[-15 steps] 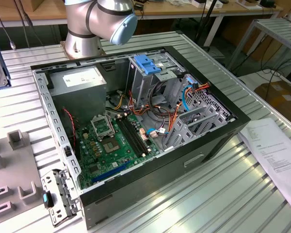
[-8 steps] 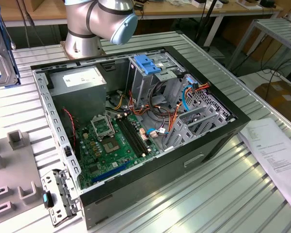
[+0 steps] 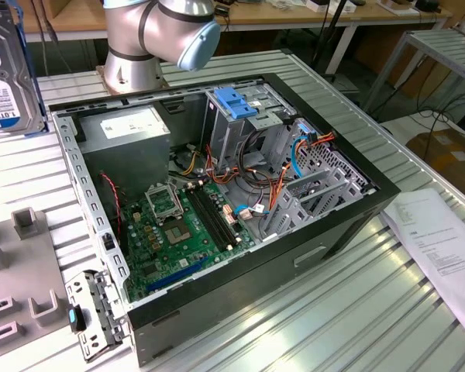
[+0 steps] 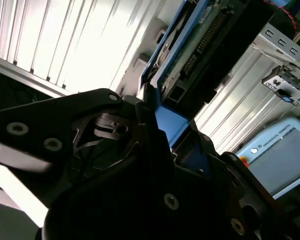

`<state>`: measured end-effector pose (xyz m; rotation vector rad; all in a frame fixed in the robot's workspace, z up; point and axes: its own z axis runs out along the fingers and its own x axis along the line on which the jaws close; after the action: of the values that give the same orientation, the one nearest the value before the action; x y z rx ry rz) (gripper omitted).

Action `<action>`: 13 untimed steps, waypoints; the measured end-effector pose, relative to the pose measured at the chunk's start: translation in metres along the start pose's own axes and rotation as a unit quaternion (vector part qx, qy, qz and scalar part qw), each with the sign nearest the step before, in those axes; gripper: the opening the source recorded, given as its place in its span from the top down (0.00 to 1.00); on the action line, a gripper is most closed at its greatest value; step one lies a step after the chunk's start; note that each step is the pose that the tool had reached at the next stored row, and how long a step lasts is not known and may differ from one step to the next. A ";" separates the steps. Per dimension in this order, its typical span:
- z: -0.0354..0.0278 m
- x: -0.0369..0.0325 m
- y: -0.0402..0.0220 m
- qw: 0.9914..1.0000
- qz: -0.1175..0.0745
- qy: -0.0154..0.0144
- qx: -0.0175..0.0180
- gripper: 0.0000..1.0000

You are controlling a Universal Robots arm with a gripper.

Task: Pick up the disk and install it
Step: 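Pick up the disk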

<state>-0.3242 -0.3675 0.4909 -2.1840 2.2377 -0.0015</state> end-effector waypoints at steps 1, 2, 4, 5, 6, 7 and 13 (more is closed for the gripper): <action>0.0000 -0.0001 -0.0023 1.000 0.000 0.000 0.000 0.63; 0.0000 -0.0001 -0.0039 1.000 0.000 0.000 0.000 0.63; 0.0000 -0.0002 -0.0089 1.000 0.000 0.000 0.000 0.63; 0.0001 -0.0003 -0.0105 1.000 0.000 0.000 0.000 0.63; 0.0001 -0.0003 -0.0130 1.000 0.000 0.000 0.000 0.63; 0.0001 -0.0003 -0.0157 1.000 0.000 0.000 0.000 0.63; 0.0002 0.0000 -0.0215 1.000 0.000 0.000 0.000 0.63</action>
<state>-0.3028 -0.3681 0.4910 -2.1841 2.2378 -0.0015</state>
